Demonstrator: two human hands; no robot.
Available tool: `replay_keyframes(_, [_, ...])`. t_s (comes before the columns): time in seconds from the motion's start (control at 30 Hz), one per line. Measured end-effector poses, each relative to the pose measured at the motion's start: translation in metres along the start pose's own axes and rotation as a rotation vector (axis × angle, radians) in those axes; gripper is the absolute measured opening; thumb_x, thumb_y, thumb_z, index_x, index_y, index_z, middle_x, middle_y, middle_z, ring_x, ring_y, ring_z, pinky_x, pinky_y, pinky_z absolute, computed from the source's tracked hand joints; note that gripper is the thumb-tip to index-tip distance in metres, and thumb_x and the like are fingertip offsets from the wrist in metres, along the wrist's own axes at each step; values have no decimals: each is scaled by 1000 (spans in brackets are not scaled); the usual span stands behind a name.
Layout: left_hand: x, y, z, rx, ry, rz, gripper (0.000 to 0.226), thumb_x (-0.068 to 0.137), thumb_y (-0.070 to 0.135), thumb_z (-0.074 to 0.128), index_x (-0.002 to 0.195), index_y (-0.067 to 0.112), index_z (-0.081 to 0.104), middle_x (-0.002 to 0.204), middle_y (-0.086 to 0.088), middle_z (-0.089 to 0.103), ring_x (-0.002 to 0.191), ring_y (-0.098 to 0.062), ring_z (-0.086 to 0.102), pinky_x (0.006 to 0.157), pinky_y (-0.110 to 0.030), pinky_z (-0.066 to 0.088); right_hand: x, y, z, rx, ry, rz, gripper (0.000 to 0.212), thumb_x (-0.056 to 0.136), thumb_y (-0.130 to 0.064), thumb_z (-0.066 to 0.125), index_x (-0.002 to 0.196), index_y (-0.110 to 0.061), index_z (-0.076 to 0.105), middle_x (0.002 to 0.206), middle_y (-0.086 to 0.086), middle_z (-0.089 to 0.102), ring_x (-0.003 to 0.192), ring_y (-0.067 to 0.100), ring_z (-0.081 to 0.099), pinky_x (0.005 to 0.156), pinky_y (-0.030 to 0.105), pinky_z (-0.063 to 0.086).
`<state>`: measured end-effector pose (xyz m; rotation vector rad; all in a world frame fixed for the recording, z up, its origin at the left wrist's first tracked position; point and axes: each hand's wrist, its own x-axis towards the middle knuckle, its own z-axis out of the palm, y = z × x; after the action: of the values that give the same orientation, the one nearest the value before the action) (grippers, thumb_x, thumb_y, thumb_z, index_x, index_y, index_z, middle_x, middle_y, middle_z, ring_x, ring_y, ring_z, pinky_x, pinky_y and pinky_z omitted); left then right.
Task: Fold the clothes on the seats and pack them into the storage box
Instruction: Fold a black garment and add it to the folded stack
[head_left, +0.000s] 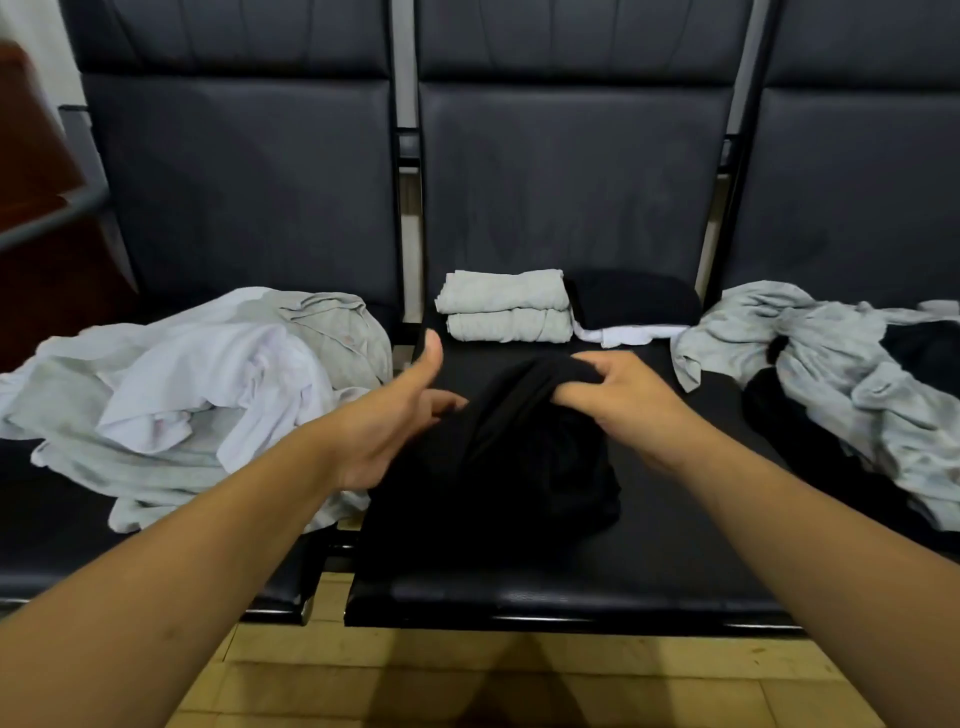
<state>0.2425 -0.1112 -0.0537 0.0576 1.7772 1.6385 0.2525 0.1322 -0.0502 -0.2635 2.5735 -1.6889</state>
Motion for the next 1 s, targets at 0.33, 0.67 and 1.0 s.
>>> replay_keyframes(0.33, [-6, -8, -35, 261, 255, 176, 16, 99, 8, 56, 110, 9, 66, 102, -9, 73, 94, -21, 69, 86, -30, 50, 1, -6, -56, -330, 32, 36, 22, 79, -22, 83, 85, -8, 66, 74, 2, 70, 67, 8, 66, 66, 28, 52])
replay_keyframes(0.67, [-6, 16, -26, 353, 551, 440, 16, 102, 25, 52, 96, 16, 64, 82, -2, 68, 76, -13, 61, 72, -28, 46, -11, -20, -88, -818, -173, 222, 12, 83, -16, 75, 88, -26, 70, 77, 2, 71, 73, 20, 67, 68, 29, 54])
replay_keyframes(1.0, [-15, 24, -40, 351, 695, 534, 22, 101, 27, 55, 103, 6, 64, 103, -21, 69, 82, -15, 60, 75, -23, 46, -29, -24, -98, 486, -225, 189, 68, 46, -52, 94, 104, -19, 79, 111, 4, 75, 98, 18, 72, 84, 35, 58])
